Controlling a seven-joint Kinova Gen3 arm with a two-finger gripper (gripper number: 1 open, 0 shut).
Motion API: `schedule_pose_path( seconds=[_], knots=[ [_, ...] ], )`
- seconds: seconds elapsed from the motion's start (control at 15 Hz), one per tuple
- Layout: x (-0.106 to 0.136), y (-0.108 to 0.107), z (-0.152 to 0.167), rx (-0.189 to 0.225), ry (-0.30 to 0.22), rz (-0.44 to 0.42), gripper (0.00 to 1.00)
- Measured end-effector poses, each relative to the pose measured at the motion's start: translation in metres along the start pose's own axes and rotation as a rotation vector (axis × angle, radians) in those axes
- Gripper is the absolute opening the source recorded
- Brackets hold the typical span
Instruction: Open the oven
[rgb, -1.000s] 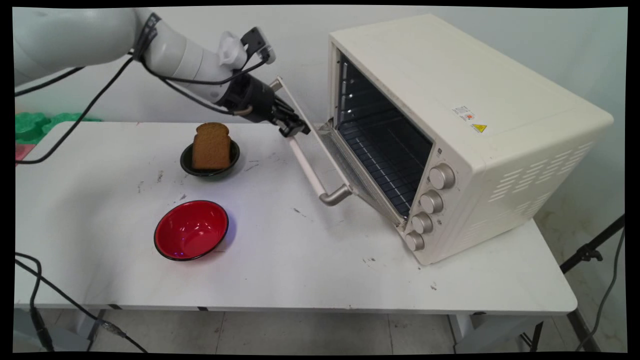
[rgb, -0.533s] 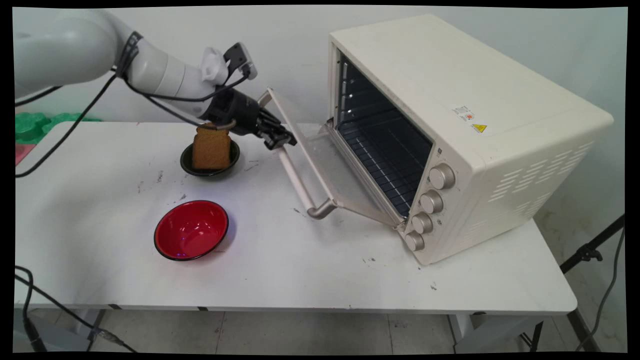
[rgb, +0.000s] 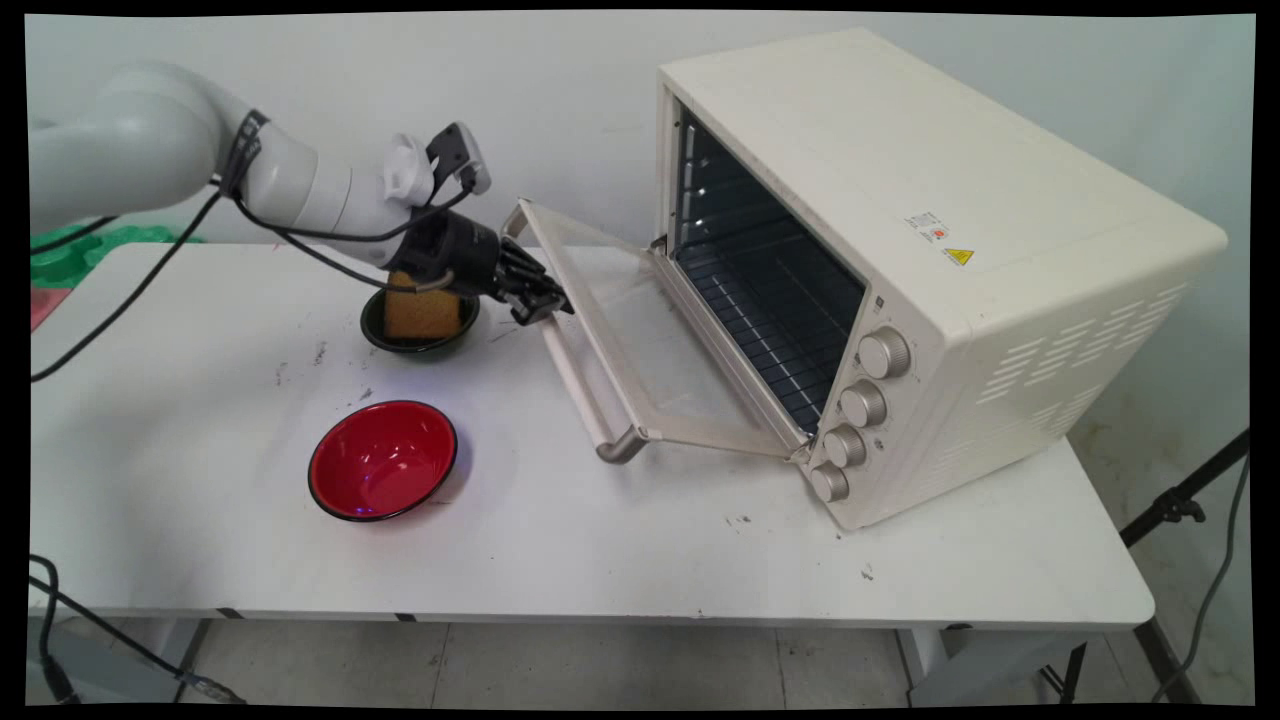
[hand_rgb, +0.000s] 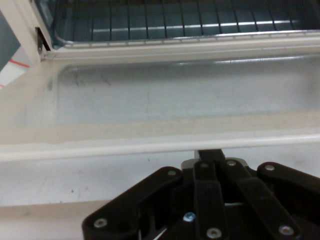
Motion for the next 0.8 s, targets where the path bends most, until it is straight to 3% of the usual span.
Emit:
schedule_pose_path(
  seconds=[0.8],
  knots=[
    [-0.049, -0.01, 0.022, -0.004, 0.012, -0.02, 0.0]
  ],
)
